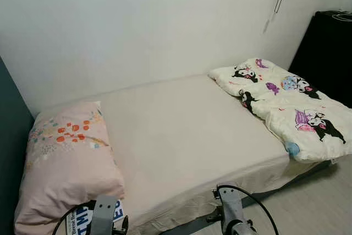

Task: Clean up the room

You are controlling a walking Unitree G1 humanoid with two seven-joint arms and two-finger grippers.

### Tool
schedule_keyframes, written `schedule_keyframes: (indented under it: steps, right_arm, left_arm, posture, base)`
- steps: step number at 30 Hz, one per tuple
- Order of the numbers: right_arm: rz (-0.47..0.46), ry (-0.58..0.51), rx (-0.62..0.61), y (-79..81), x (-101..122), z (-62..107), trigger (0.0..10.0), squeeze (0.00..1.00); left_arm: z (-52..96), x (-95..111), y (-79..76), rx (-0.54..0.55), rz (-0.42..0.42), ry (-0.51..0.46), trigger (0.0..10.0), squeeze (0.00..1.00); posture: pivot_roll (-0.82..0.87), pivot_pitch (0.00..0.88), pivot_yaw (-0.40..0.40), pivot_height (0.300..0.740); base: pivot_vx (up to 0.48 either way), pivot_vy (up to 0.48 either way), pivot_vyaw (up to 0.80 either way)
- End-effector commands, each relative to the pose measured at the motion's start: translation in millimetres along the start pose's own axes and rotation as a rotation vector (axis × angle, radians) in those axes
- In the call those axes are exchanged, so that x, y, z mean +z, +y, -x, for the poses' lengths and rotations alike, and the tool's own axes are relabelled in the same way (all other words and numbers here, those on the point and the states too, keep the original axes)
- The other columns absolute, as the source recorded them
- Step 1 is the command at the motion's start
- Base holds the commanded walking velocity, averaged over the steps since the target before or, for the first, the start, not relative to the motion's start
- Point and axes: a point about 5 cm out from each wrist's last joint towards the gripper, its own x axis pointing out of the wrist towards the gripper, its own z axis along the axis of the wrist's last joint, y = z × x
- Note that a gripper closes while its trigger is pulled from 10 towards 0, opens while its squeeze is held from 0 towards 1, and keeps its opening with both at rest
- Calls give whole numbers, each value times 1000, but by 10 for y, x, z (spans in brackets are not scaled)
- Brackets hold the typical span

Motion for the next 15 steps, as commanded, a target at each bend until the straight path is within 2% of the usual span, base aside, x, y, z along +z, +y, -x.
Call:
schedule_keyframes:
  steps: [1,11,14,15]
  right_arm:
    - [-4,13,15,24,-18,0,10000,0]
    - [-107,17,132,112,-33,4,10000,0]
    - [-86,24,126,120,-36,2,10000,0]
    - [-31,25,103,108,-37,1,10000,0]
  left_arm:
    - [4,-16,-13,-5,4,3,10000,0]
    - [7,-27,-18,4,9,10,10000,0]
    - [8,-28,-17,4,11,9,10000,0]
    - [9,-29,-16,4,10,9,10000,0]
  posture:
    - [30,9,-31,740]
    - [27,20,-30,740]
    - [26,20,-30,740]
    - [28,21,-30,740]
  base:
    - [0,0,0]
    - [0,0,0]
    - [0,0,0]
    - [0,0,0]
